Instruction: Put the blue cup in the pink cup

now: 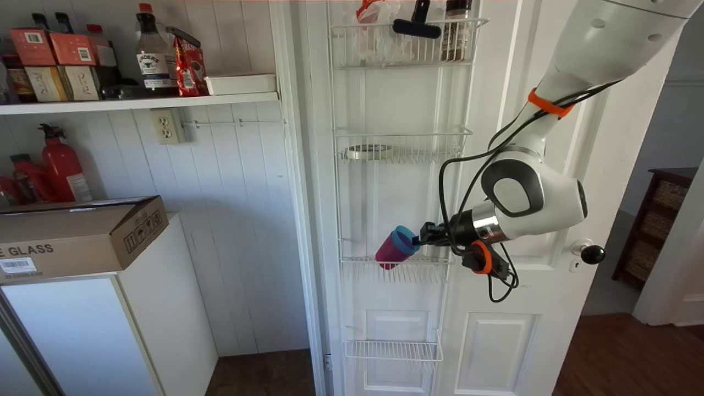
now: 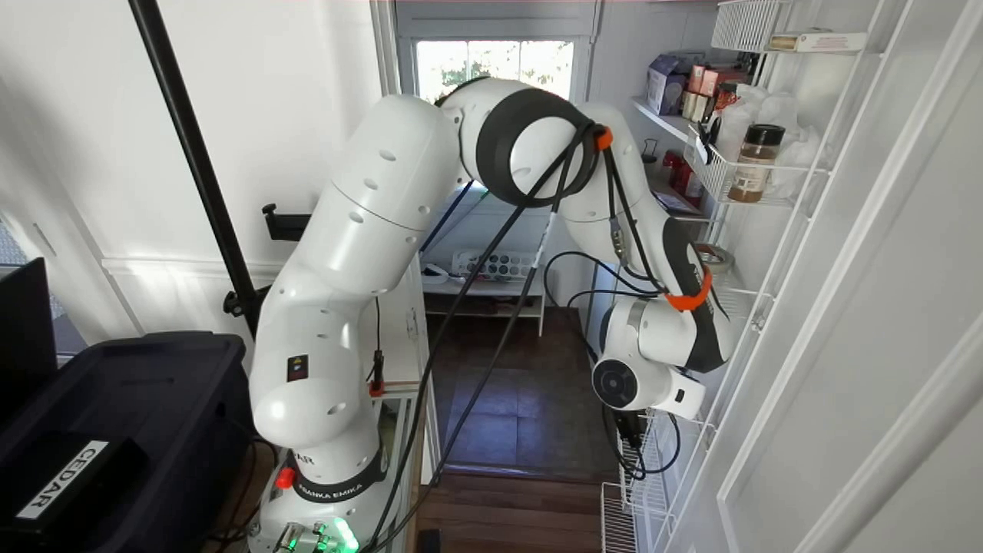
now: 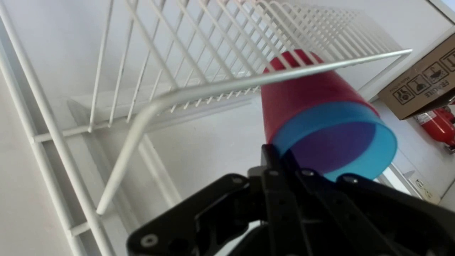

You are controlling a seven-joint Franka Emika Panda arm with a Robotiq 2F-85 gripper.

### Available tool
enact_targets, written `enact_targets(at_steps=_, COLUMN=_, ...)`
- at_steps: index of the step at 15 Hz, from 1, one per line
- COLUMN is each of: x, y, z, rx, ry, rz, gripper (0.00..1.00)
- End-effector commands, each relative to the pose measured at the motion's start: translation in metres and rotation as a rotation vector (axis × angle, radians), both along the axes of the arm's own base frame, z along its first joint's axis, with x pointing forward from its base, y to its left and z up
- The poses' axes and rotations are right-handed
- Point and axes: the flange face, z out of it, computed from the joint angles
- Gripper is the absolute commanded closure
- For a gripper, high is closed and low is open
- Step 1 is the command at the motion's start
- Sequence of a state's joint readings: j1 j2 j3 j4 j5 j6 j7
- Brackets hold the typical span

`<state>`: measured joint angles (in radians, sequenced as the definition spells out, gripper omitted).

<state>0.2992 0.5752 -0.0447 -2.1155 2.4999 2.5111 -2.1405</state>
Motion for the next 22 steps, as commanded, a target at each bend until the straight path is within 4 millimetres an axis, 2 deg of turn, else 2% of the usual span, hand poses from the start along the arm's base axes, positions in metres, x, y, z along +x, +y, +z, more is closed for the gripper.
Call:
enact_targets(at_steps=1, x=0.004, y=0.001, z=-0.001, rx=0.027, ry=0.018, rz=-0.005, gripper=0.99)
enact_targets(at_steps=14, x=-0.007, y=-0.029, z=0.041, rx=-0.109, ry=0.113, rz=-0.084, gripper=0.99)
enact_targets(at_steps=22, x=-0.008, y=-0.035, z=0.037, rx=-0.171, ry=0.238, rz=-0.097, gripper=0.99)
